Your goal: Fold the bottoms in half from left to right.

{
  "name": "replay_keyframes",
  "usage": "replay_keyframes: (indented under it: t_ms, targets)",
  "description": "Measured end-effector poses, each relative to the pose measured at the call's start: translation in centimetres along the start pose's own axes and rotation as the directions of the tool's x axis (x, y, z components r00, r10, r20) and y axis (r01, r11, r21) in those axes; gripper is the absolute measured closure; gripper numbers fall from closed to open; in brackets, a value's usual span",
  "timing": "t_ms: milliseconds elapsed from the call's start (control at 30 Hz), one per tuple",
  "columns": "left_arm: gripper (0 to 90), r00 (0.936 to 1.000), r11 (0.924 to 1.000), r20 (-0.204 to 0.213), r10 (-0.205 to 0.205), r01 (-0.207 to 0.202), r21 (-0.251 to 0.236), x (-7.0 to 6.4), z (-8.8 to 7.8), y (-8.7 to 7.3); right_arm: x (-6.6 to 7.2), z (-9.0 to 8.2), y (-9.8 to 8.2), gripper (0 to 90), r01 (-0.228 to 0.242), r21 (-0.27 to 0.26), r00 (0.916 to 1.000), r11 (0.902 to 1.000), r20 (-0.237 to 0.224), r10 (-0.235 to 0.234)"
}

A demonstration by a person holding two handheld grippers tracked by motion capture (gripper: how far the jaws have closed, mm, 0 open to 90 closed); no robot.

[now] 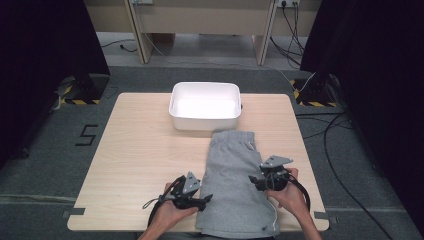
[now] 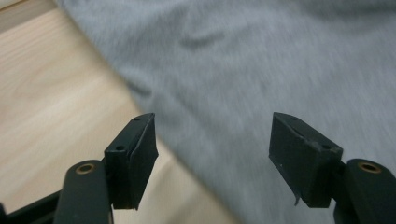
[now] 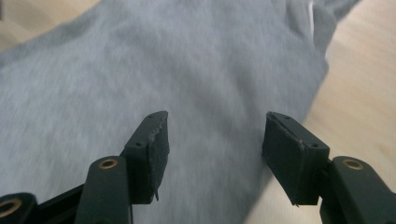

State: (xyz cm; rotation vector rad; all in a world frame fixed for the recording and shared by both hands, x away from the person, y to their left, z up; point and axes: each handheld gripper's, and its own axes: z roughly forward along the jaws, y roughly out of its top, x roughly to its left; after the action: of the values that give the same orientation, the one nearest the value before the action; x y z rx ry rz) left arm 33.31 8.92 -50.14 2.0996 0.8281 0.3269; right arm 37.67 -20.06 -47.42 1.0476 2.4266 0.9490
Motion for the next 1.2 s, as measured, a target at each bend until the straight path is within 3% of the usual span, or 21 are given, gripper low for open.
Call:
replay_keyframes:
  t_ms: [100, 167, 200, 367, 433, 700, 1200]
  targets:
    - [31.0, 0.9996, 0.9993, 0.011, 0.026, -0.027, 0.027, -0.4, 1.9, 0.7, 0.1, 1.0, 1.4, 41.0, 0.014, -0.021, 0.9999, 0.9997, -0.003, -0.014]
    - [30.8, 0.9990, 0.9977, 0.027, 0.035, -0.036, 0.057, -0.8, 2.5, 0.2, 0.1, 1.8, 2.2, 40.6, 0.024, -0.018, 0.9997, 0.9996, -0.004, -0.024]
    - [29.7, 0.9988, 0.9978, 0.019, 0.046, -0.047, 0.046, -1.0, 2.4, -0.1, 0.1, 2.4, 2.5, 40.0, 0.026, -0.013, 0.9996, 0.9996, -0.014, -0.026]
    - [30.3, 0.9983, 0.9964, 0.013, 0.057, -0.057, 0.062, -1.2, 1.0, -1.1, -0.1, 5.2, 3.2, 38.6, 0.008, 0.038, 0.9985, 0.9992, -0.055, -0.006]
    - [30.2, 0.9984, 0.9971, 0.015, 0.054, -0.055, 0.053, -1.0, 0.6, -1.6, 0.1, 6.1, 3.1, 37.0, 0.024, 0.069, 0.9982, 0.9973, -0.056, -0.020]
    - [30.5, 0.9984, 0.9971, 0.016, 0.054, -0.054, 0.052, -0.4, -0.7, -2.6, 1.3, 6.7, 3.2, 36.6, 0.024, 0.043, 0.9969, 0.9988, -0.075, -0.021]
    - [30.7, 0.9997, 0.9976, -0.003, 0.022, -0.022, 0.065, 1.0, -4.0, -5.1, 5.1, 8.6, 5.1, 36.3, 0.063, 0.033, 0.9925, 0.9975, -0.107, -0.059]
